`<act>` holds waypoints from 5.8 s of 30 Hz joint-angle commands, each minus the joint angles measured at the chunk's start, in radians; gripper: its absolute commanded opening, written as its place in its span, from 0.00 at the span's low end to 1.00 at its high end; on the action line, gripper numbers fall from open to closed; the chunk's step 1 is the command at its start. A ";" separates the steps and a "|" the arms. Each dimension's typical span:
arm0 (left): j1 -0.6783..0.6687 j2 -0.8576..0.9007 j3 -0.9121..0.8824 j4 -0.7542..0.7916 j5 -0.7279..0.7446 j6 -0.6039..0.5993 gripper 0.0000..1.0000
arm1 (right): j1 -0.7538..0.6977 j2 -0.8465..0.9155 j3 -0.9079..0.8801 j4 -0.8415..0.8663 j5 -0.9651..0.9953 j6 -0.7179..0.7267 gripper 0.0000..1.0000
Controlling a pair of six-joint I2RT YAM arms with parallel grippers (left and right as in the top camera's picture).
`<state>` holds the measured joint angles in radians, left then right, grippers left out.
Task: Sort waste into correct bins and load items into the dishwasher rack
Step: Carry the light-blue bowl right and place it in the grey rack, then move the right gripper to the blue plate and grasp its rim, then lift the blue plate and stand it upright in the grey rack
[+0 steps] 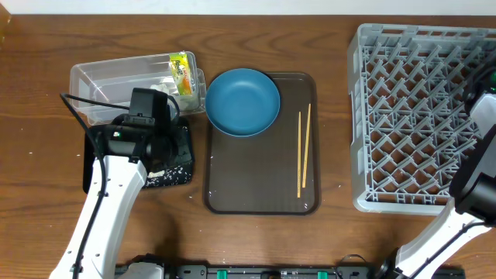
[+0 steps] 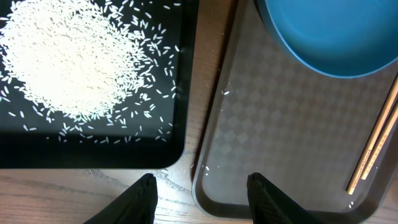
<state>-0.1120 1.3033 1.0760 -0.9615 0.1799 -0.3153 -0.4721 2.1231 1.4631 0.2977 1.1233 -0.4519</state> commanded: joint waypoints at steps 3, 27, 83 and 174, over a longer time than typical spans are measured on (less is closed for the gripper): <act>0.004 -0.002 0.016 -0.003 -0.005 -0.002 0.50 | 0.005 0.043 0.005 0.005 -0.005 -0.005 0.01; 0.004 -0.002 0.016 -0.003 -0.005 -0.005 0.50 | 0.169 -0.006 0.005 -0.294 -0.079 0.093 0.74; 0.004 -0.002 0.013 -0.003 -0.005 -0.005 0.57 | 0.864 -0.122 0.005 -0.806 -1.106 0.805 0.01; 0.004 -0.002 0.013 -0.003 -0.005 -0.005 0.57 | 0.381 -0.443 0.011 -0.951 -0.475 0.317 0.83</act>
<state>-0.1120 1.3033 1.0760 -0.9623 0.1799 -0.3180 -0.0940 1.7958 1.4651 -0.6643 0.7498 -0.1524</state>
